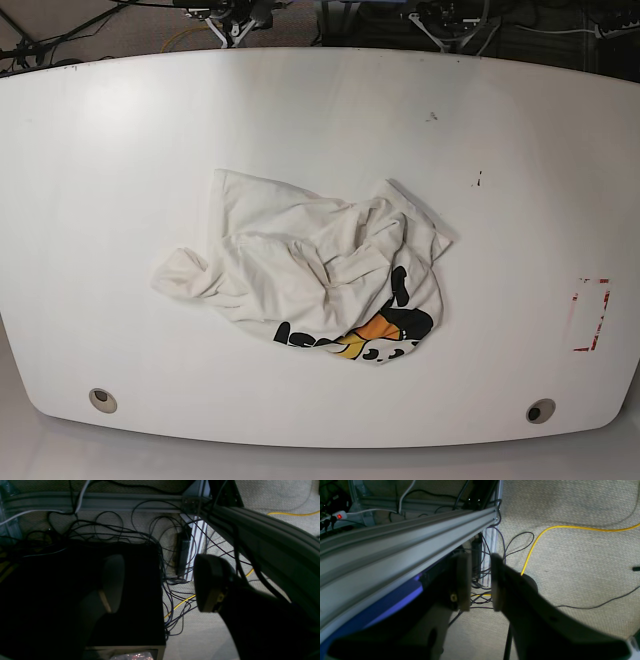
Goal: Fold the T-shirt properly
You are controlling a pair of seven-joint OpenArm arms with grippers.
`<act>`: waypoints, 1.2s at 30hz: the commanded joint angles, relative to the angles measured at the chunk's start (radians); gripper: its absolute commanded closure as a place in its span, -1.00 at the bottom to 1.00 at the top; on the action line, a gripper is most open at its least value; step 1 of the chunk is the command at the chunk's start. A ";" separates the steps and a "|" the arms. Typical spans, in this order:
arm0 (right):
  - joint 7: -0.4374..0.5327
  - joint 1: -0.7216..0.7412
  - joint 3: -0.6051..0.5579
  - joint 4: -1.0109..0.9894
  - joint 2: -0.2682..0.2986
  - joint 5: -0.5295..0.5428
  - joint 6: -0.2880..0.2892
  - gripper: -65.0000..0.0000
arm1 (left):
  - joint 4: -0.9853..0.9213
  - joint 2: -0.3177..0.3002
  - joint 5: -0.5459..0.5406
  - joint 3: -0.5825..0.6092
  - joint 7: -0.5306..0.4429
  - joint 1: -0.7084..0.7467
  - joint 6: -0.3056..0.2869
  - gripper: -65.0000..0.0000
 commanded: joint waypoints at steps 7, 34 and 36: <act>0.009 -0.009 0.002 0.007 0.005 0.004 0.006 0.62 | 0.013 -0.006 -0.004 -0.005 -0.008 0.015 0.001 -0.21; -0.080 -0.459 0.008 0.564 0.013 0.165 0.006 0.62 | 0.229 -0.028 -0.005 -0.005 -0.121 0.380 0.001 -0.21; -0.082 -0.506 0.008 0.624 0.013 0.170 0.006 0.62 | 0.229 -0.043 -0.005 -0.005 -0.126 0.399 0.001 -0.21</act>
